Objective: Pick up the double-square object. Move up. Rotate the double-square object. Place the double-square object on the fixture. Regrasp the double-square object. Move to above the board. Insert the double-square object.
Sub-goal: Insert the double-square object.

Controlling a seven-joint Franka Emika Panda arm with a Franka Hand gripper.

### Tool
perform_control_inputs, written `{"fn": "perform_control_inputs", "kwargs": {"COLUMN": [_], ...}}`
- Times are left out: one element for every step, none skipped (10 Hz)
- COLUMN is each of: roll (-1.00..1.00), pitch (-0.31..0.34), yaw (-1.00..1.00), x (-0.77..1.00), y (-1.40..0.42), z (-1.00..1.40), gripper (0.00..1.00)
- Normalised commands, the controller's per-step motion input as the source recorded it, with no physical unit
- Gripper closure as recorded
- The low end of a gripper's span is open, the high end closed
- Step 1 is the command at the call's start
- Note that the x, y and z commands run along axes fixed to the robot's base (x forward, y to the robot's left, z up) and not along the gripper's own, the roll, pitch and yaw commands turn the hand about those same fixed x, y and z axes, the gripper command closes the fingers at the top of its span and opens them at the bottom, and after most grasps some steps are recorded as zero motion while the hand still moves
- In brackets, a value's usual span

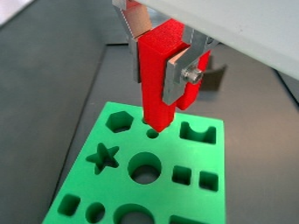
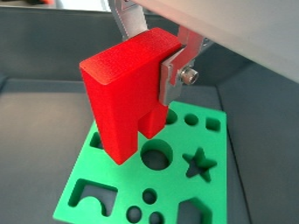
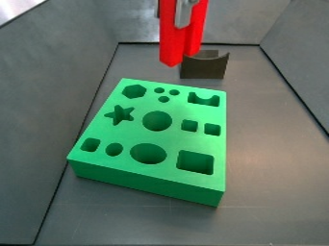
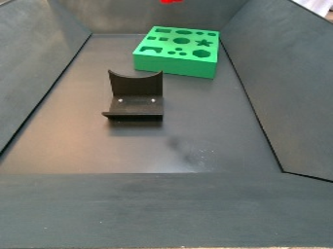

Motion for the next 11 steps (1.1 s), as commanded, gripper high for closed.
{"fn": "perform_control_inputs", "kwargs": {"roll": [-0.01, -0.01, -0.01, -0.01, -0.01, -0.01, -0.01, -0.01, -0.01, 0.00, 0.00], "pitch": [0.000, 0.000, 0.000, 0.000, 0.000, 0.000, 0.000, 0.000, 0.000, 0.000, 0.000], "yaw": [-1.00, -1.00, -1.00, -1.00, -1.00, -1.00, -1.00, -1.00, -1.00, -1.00, -1.00], "x": [0.00, 0.00, 0.00, 0.00, 0.00, 0.00, 0.00, 0.00, 0.00, 0.00, 0.00], "y": [0.00, 0.00, 0.00, 0.00, 0.00, 0.00, 0.00, 0.00, 0.00, 0.00, 0.00], "z": [-0.16, -0.17, -0.17, -0.17, -0.18, -0.18, -0.18, -0.18, -0.18, -0.19, -0.19], "gripper": [1.00, 1.00, 1.00, 1.00, 1.00, 1.00, 1.00, 1.00, 1.00, 1.00, 1.00]}}
